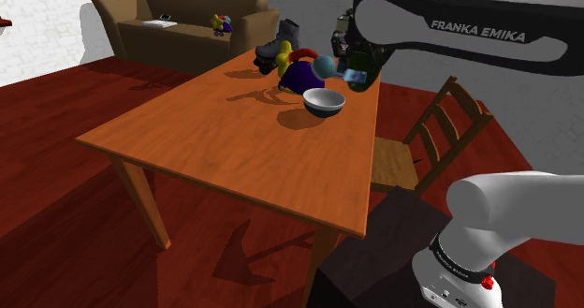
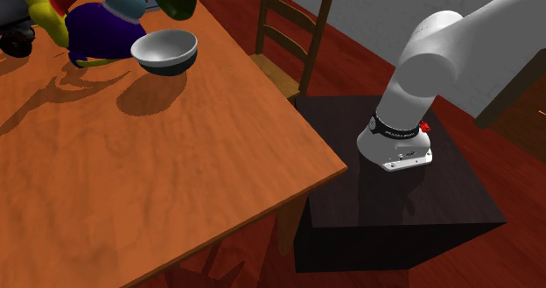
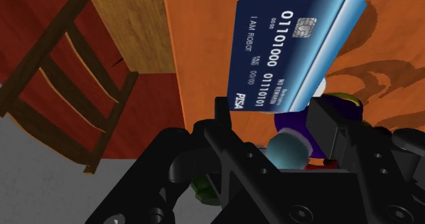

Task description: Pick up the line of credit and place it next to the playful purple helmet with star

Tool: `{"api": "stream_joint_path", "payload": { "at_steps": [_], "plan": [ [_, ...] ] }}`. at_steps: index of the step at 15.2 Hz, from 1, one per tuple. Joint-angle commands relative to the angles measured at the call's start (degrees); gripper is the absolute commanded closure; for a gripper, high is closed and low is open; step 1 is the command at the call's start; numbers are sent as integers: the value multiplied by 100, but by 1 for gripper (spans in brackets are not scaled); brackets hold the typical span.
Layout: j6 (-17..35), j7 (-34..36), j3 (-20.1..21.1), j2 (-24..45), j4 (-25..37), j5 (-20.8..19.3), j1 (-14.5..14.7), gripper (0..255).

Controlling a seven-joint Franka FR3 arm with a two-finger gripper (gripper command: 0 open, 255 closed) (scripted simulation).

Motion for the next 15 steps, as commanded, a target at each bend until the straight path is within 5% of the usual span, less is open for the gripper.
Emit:
{"api": "stream_joint_path", "payload": {
  "at_steps": [1,15],
  "plan": [
    [251,-100,-46,250,33,-112,-178,255],
    [1392,-529,1,2537,1245,-1152,-1552,255]
  ]
}}
